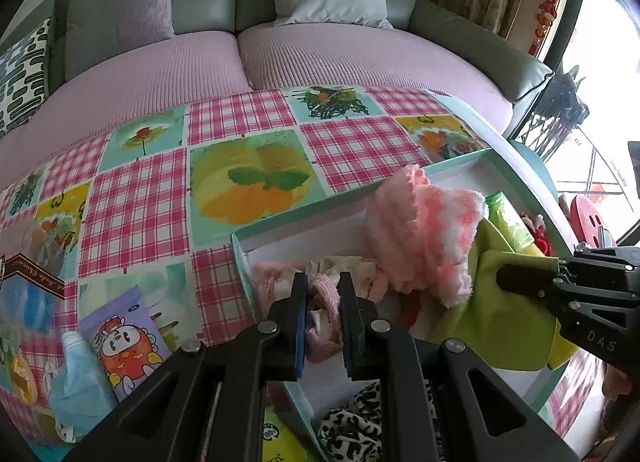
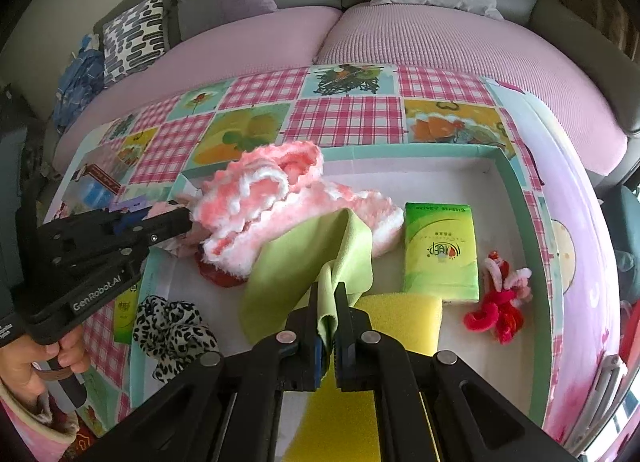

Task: Organize soft objects
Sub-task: 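Open the left tool to drop the fabric bundle while the right releases the green cloth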

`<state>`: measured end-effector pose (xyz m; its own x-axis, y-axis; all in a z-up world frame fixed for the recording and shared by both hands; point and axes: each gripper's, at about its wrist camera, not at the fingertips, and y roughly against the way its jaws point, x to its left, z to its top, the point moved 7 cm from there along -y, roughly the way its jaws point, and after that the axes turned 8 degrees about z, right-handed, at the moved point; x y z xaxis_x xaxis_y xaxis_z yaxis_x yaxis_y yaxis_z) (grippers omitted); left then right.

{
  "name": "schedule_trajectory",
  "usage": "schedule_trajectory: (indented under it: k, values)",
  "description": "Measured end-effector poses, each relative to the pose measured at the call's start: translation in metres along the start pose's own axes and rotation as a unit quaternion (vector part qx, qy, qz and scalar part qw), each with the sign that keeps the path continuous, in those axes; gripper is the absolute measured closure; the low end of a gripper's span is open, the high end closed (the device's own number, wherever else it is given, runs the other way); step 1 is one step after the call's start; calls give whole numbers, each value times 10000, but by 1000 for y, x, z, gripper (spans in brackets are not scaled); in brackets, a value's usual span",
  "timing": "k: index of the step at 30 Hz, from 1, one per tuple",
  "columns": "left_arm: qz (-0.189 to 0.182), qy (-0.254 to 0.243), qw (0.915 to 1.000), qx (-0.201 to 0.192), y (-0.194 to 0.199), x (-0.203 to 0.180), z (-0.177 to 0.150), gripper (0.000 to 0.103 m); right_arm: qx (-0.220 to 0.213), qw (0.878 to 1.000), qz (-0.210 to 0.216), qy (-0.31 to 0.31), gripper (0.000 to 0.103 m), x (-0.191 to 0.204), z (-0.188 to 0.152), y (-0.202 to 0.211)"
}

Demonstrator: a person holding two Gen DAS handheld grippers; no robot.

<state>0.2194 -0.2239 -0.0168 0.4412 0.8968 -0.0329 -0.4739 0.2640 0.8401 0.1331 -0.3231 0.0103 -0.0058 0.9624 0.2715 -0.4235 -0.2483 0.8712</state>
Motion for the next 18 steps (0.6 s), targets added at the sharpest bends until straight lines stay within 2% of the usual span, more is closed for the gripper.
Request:
schedule_trajectory:
  k: [2,4,6,8,10,13,14,16,18]
  values:
    - [-27,18,10000,26,2,0,-1,86,7,10000,-9,17,97,1,0,1]
    - [-48,43,10000,62,5,0,-2,81,16,10000,-23,38,97,2,0,2]
    - [-69,45,9999,76,10,-1,-2,66,15,10000,-52,67,97,4,-1,5]
    - [-77,72,9999,49,17,-1,-2,55,6,9999,-71,75,97,4,-1,8]
    - [-67,104,9999,43,24,-1,-3,53,-18,9999,-107,70,97,4,0,12]
    - [9,190,9998,64,35,4,-5,52,-2,9999,-128,71,82,3,-2,17]
    - [27,221,9997,65,37,5,-6,51,-11,9999,-141,83,75,4,-3,19]
    - [106,272,9995,90,43,9,-8,46,-3,9996,-247,101,67,3,-5,22]
    - [208,284,9994,63,48,11,-10,34,-11,9995,-319,66,57,2,-8,25]
